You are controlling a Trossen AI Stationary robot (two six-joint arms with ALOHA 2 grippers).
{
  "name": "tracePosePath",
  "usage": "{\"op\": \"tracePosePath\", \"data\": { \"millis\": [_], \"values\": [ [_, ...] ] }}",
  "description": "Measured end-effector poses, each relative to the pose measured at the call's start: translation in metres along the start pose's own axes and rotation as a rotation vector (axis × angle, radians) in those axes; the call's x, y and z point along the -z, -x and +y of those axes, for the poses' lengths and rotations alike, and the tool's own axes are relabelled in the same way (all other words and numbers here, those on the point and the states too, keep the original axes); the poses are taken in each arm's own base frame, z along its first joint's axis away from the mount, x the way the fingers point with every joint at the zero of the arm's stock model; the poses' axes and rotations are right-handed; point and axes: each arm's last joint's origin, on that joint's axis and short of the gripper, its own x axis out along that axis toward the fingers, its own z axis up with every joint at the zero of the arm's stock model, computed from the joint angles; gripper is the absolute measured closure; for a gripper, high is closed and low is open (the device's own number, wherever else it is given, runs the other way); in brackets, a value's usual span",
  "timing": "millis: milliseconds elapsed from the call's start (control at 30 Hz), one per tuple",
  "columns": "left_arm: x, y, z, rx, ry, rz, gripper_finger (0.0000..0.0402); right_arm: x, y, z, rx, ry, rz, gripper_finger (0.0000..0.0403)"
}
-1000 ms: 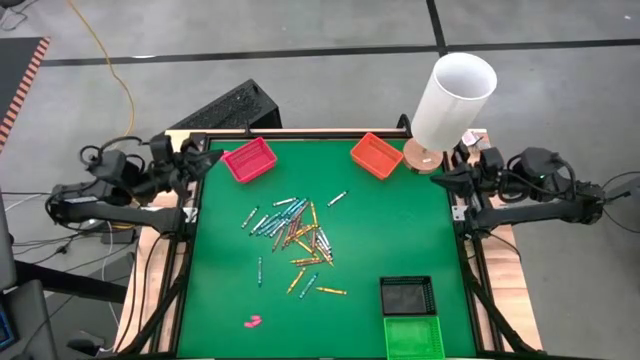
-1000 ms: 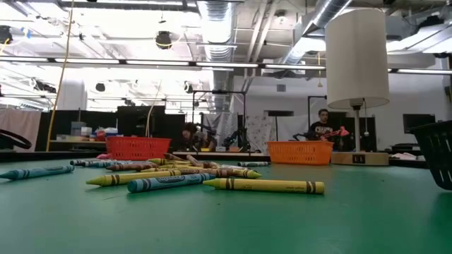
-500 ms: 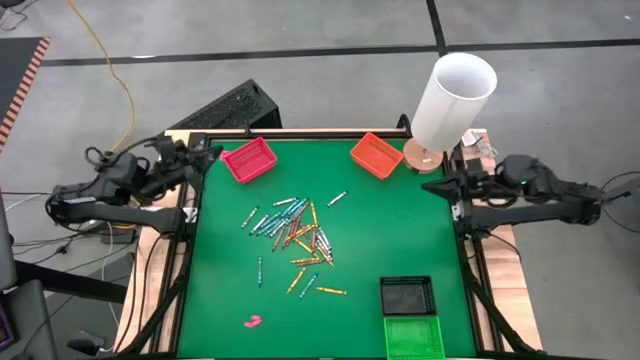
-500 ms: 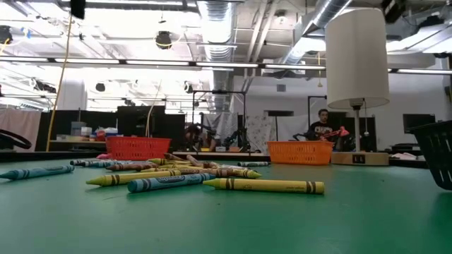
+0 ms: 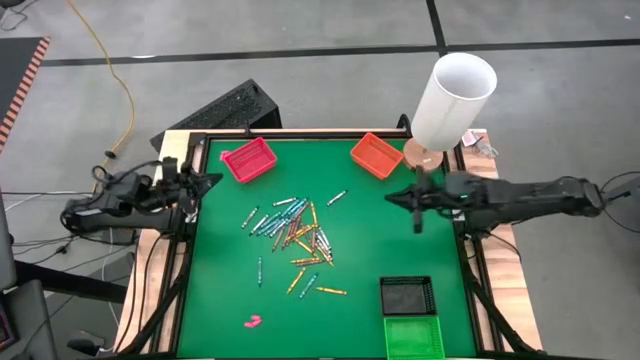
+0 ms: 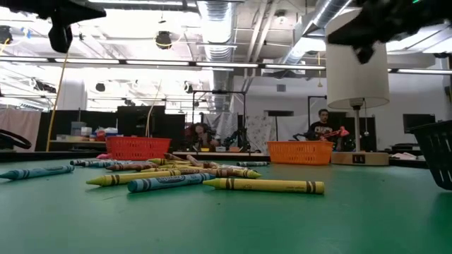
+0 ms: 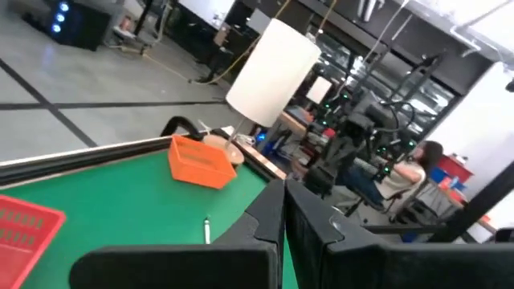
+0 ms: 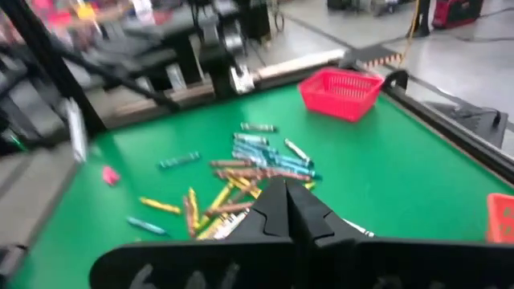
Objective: Sort crayons
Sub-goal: Put the black crayon into the black bin
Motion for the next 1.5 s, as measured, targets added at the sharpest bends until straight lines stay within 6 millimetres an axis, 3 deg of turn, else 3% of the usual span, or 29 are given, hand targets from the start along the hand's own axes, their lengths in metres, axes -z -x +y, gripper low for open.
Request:
{"op": "tracePosePath", "data": {
  "millis": [200,400,600,800,1133,1500],
  "values": [
    [0.005,0.001,0.003,0.003,-0.008,0.030,0.0401,-0.005,-0.051,-0.001,0.067,0.137,0.199,0.0332],
    [0.010,0.002,0.006,-0.020,0.034,0.080,0.0401,-0.029,-0.096,-0.011,0.122,0.286,0.466,0.0267],
    [0.014,0.002,0.007,-0.012,0.042,0.134,0.0392,-0.043,-0.142,-0.021,-0.002,0.441,0.657,0.0214],
    [0.016,0.003,0.008,-0.002,0.015,0.166,0.0351,-0.035,-0.181,-0.029,-0.104,0.585,0.721,0.0198],
    [0.025,0.005,0.017,-0.126,-0.074,0.231,0.0276,-0.001,-0.214,-0.051,-0.185,0.642,0.828,0.0205],
    [0.049,-0.002,0.029,-0.174,-0.092,0.294,0.0272,-0.002,-0.220,-0.073,-0.157,0.686,0.790,0.0206]
  ]
}}
